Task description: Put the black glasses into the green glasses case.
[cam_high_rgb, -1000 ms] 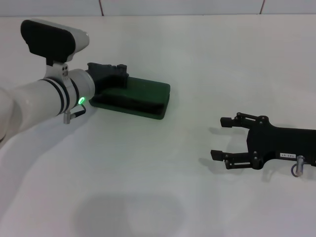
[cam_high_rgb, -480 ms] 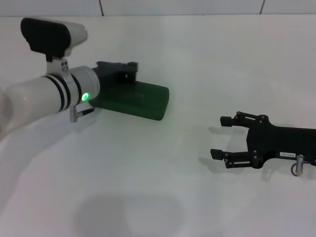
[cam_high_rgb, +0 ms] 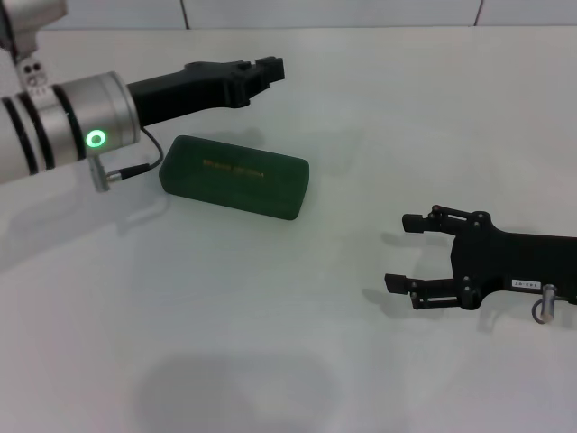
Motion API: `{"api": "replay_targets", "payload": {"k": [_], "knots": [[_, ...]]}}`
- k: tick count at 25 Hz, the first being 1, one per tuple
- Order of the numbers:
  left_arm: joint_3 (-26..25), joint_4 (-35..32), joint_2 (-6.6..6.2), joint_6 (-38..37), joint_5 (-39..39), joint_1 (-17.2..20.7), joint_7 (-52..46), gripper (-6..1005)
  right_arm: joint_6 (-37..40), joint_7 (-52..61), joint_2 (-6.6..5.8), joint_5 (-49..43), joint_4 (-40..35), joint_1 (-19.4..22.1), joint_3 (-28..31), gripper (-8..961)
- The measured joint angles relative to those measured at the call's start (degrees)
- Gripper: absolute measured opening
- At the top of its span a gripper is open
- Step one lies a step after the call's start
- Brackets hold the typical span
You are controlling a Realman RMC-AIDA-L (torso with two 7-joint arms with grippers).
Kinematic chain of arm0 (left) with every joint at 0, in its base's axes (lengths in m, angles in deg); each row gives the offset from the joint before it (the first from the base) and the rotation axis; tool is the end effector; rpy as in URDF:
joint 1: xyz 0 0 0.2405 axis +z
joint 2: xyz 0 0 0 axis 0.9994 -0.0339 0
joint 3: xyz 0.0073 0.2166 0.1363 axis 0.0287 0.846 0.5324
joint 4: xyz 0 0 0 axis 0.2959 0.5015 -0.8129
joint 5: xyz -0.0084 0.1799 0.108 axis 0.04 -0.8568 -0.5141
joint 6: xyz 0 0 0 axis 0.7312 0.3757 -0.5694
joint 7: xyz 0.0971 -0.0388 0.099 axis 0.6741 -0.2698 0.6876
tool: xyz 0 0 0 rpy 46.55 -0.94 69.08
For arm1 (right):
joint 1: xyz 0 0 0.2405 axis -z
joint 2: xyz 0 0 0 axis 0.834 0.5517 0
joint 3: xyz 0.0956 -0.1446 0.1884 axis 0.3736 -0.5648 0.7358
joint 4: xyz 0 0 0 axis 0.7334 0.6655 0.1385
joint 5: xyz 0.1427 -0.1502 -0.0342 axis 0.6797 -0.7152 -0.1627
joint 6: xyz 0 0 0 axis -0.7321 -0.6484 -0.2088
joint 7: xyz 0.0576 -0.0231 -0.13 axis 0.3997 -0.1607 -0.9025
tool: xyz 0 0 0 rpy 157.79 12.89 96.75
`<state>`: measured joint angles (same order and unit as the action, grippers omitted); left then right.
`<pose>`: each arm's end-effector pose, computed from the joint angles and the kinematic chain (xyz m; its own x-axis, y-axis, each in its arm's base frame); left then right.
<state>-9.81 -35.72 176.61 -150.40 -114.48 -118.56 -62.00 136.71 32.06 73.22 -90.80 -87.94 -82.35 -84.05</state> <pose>-0.2155 0.3831 -0.0117 0.5280 0.4884 0.6947 0.7295 -0.6797 -0.0766 0.2607 0.3090 -0.0444 0.8627 -0.1546 -0.4815 -0.2672 -0.9477 -0.1745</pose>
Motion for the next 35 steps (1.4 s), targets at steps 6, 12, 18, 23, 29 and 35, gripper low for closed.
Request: {"api": "replay_targets", "payload": {"k": [6, 12, 18, 23, 29, 35], "knots": [[-3.68, 0.66, 0.76, -5.46, 4.67, 4.92, 16.11, 130, 0.22, 0.0, -0.29, 0.53, -0.11, 0.1, 0.0, 886], [-3.74, 0.68, -0.07, -12.69, 6.63, 11.44, 26.68, 344, 0.67, 0.0, -1.05, 0.26, -0.58, 0.16, 1.3, 886], [-4.72, 3.69, -4.64, -18.92, 3.68, 15.64, 27.45, 583, 1.08, 0.0, -2.88, 0.04, -0.65, -0.03, 1.43, 886], [-4.76, 2.92, -6.5, -22.88, -4.07, 17.06, 27.18, 747, 3.16, 0.0, -5.61, -1.72, -1.34, -0.16, 1.36, 886], [-4.82, 0.8, -7.6, -27.81, -9.75, 17.8, 23.91, 876, 4.77, 0.04, -7.31, -5.94, -1.59, -1.48, 1.45, 886], [-7.97, 0.06, -8.09, -31.55, -17.34, 17.43, 21.51, 877, 3.91, 0.08, -7.06, -8.01, -3.43, -2.18, 1.49, 886]]}}
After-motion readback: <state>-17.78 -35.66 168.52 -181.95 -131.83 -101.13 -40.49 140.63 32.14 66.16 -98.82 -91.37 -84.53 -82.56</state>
